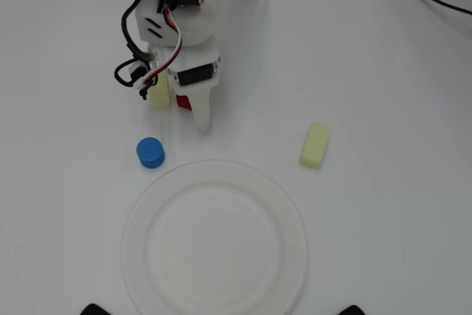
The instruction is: Grasp a red block and put it in the dish.
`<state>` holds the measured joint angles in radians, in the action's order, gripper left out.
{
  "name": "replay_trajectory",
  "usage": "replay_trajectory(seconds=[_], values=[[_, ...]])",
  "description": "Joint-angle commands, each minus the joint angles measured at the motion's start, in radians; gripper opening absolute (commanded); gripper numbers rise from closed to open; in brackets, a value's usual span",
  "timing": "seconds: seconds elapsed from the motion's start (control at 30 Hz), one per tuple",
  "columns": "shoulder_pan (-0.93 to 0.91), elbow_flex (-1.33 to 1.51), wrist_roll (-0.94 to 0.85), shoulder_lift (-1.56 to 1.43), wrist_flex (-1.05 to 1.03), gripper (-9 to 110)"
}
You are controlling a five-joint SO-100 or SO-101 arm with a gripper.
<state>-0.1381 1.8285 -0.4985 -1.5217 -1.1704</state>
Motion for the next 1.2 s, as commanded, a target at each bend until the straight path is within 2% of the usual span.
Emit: replay_trajectory(seconds=[0.0, 0.5, 0.87, 1.17], values=[[-0.044, -0.017, -0.046, -0.002, -0.006, 32], [-0.026, 0.0, -0.002, 0.046, 0.003, 30], [-0.021, -0.003, -0.011, 0.106, 0.077, 21], [-0.025, -0.035, -0.011, 0.138, 0.087, 6]])
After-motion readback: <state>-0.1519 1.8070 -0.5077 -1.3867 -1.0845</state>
